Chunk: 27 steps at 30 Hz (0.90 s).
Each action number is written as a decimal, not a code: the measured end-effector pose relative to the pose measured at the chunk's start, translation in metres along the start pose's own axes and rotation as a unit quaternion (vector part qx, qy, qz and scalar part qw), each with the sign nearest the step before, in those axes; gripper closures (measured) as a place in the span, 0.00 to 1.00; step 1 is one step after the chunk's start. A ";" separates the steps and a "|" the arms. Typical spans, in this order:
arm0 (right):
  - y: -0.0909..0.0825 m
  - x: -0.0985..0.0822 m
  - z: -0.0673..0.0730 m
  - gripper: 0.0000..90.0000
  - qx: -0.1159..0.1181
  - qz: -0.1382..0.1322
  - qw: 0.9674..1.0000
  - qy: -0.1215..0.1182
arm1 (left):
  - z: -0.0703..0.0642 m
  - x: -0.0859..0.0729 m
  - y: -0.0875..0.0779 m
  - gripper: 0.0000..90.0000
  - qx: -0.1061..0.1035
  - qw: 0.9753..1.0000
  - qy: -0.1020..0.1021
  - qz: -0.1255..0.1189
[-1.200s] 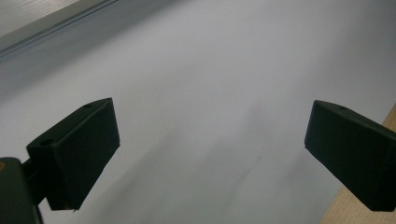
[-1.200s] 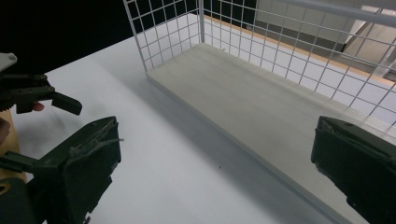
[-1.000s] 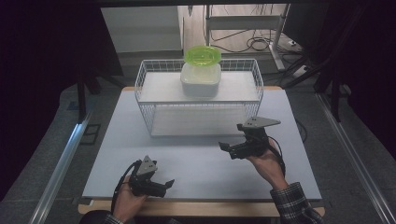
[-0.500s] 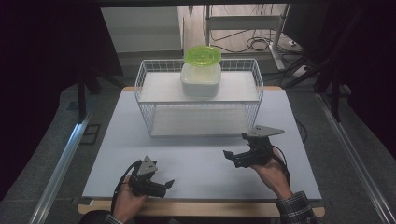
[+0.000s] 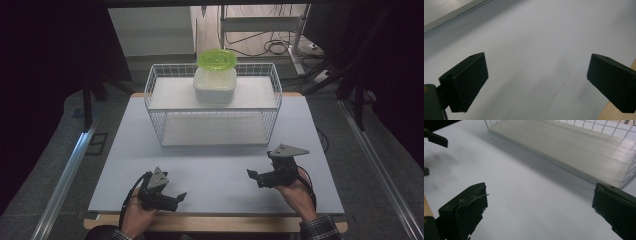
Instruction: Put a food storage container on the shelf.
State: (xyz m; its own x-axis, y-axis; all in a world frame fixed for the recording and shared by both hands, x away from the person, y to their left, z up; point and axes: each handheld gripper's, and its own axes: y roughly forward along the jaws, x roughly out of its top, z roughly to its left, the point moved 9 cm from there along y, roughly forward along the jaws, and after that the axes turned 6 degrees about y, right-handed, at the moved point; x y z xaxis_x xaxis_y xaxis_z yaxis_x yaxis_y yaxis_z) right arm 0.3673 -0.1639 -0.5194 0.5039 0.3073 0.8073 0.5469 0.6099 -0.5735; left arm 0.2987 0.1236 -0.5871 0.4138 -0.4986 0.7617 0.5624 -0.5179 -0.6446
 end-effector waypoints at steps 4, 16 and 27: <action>0.000 -0.010 -0.004 0.00 -0.006 0.006 1.000 0.003 | 0.000 0.000 0.000 0.04 0.001 1.000 0.001 -0.001; 0.002 -0.038 -0.013 0.00 -0.031 0.035 0.999 0.001 | 0.000 0.000 0.000 0.03 0.004 1.000 0.004 -0.001; 0.007 -0.060 -0.016 0.00 -0.036 0.068 0.997 0.004 | 0.000 -0.001 0.001 0.03 0.007 1.000 0.010 0.001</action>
State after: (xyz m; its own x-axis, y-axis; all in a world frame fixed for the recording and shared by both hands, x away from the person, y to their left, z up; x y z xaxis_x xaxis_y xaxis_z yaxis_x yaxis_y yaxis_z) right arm 0.3517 -0.1896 -0.5747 0.5814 0.3782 0.7204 0.5202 0.5080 -0.6865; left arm 0.2992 0.1233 -0.5887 0.4011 -0.5141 0.7582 0.5711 -0.5068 -0.6458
